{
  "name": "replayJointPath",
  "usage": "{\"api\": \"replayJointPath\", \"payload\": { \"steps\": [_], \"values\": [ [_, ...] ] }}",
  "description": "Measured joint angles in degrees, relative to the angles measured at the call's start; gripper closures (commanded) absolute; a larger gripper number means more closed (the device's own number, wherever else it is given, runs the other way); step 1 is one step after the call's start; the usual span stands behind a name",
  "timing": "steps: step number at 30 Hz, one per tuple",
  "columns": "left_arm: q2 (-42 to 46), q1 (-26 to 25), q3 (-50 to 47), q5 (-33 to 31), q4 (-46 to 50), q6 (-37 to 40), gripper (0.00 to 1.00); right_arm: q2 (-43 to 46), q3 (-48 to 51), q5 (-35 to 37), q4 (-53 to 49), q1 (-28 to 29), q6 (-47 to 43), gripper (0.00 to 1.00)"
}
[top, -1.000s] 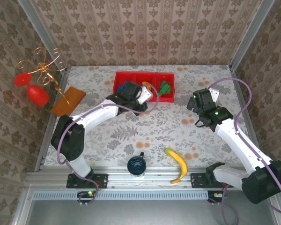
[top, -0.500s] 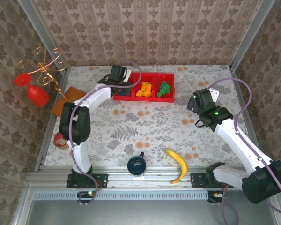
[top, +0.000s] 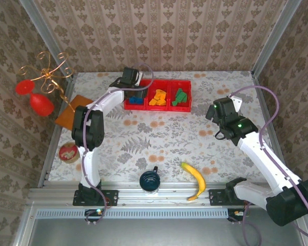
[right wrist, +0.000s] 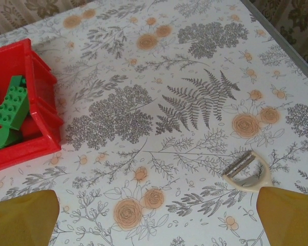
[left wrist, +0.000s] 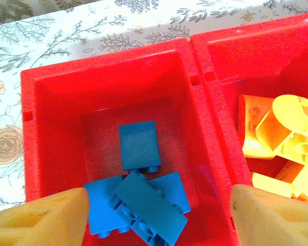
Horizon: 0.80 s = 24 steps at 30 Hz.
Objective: Sort the legos into containers by color
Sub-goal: Place the lego in the container, then reset both arms
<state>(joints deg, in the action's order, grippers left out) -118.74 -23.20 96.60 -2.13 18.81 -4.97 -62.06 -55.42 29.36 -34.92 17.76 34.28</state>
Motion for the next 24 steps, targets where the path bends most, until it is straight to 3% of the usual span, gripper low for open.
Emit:
{"api": "replayJointPath", "payload": {
  "steps": [6,10,17,24],
  "values": [
    [9.0,0.0,-7.4,-1.0,-1.0,0.0,0.13,2.3,1.1,0.3,0.5,0.0,-0.5,0.00],
    [18.5,0.0,-15.8,-1.7,-3.6,-0.7,0.01,2.8,2.2,0.5,1.6,-0.2,-1.3,0.00],
    [34.6,0.0,-33.3,-5.1,-8.3,-2.6,0.00,2.9,4.5,2.9,4.0,-0.2,-2.2,0.00],
    [52.8,0.0,-52.6,-12.1,-14.4,-2.8,0.00,4.4,10.9,6.6,12.7,-0.5,-6.8,0.00]
  ]
}}
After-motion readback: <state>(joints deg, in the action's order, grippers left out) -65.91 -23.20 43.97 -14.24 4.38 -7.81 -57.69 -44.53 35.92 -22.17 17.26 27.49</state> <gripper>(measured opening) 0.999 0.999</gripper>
